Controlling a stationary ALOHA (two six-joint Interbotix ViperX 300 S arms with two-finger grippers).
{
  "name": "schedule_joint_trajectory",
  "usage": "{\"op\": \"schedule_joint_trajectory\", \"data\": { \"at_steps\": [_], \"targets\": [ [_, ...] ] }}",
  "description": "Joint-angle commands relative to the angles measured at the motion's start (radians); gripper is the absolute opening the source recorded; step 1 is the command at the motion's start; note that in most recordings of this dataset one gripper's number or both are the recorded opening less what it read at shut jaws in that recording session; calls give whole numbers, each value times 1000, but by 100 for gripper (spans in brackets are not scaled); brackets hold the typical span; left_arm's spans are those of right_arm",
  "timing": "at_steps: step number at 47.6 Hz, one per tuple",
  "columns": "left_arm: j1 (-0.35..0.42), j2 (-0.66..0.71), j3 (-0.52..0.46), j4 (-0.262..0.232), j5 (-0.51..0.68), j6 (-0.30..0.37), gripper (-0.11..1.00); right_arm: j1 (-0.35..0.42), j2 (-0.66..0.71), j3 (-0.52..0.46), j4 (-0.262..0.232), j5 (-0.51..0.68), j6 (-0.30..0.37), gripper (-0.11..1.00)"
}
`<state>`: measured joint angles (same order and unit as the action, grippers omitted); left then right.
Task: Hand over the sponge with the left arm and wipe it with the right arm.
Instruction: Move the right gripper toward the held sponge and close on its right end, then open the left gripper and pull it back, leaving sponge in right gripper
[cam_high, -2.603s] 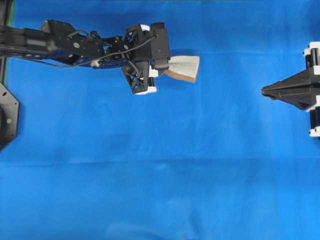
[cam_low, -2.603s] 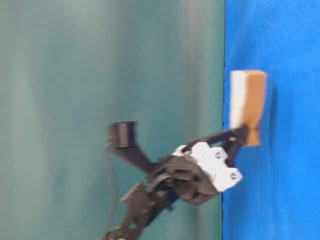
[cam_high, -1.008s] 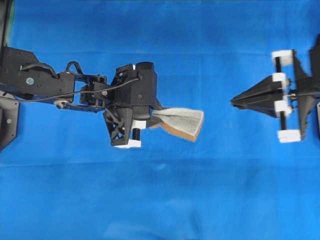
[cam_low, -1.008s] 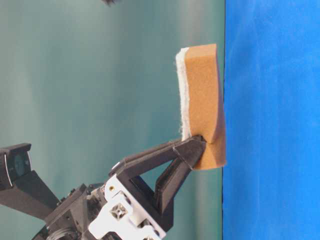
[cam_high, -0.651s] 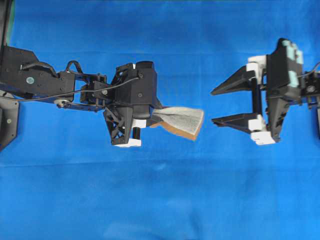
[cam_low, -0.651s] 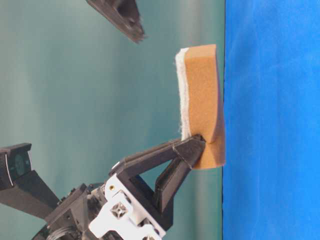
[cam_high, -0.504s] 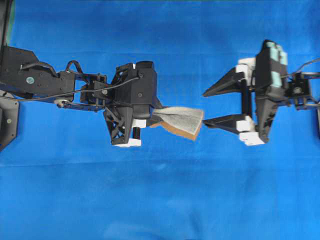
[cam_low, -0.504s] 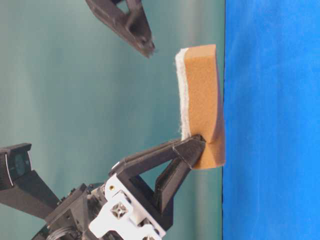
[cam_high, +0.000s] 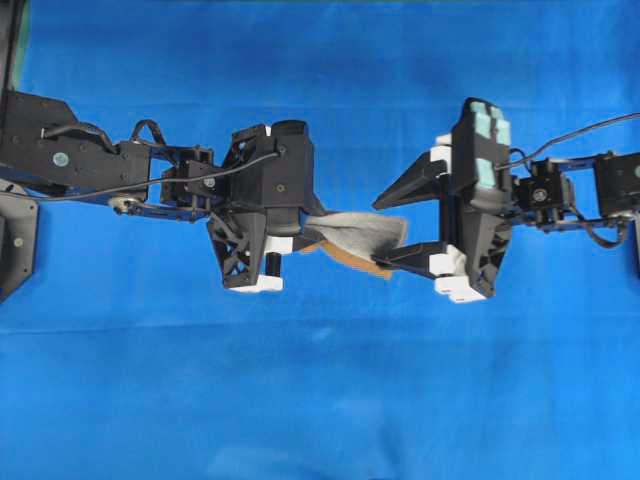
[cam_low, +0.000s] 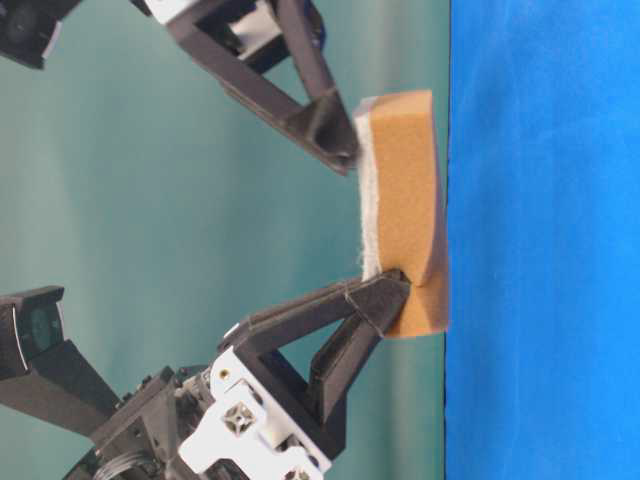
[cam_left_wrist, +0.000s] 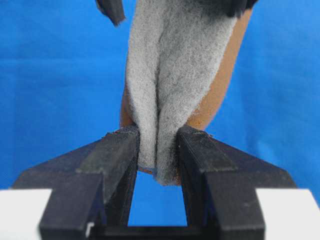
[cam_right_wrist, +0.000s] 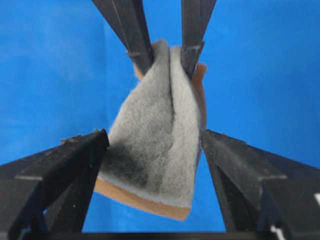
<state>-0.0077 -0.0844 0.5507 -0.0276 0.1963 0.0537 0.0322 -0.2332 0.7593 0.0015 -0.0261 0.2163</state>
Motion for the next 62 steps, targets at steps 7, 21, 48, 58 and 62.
{"op": "schedule_joint_trajectory", "data": {
  "at_steps": [7, 21, 48, 58, 62],
  "targets": [
    [3, -20, -3, 2, -8, 2, 18, 3, 38, -40, 3, -2, 8, 73],
    [3, -20, -5, 3, -8, 0, 18, 2, 94, -54, 3, -2, 12, 73],
    [0, -23, -2, 2, -49, 2, 17, 2, 94, -67, -8, 44, -8, 31],
    [-6, -28, 3, 3, -49, -2, 17, 2, 78, -66, -12, 51, -12, 31],
    [-14, -40, 14, 2, -46, 2, 35, 2, 67, -63, -11, 60, -12, 31]
  ]
}}
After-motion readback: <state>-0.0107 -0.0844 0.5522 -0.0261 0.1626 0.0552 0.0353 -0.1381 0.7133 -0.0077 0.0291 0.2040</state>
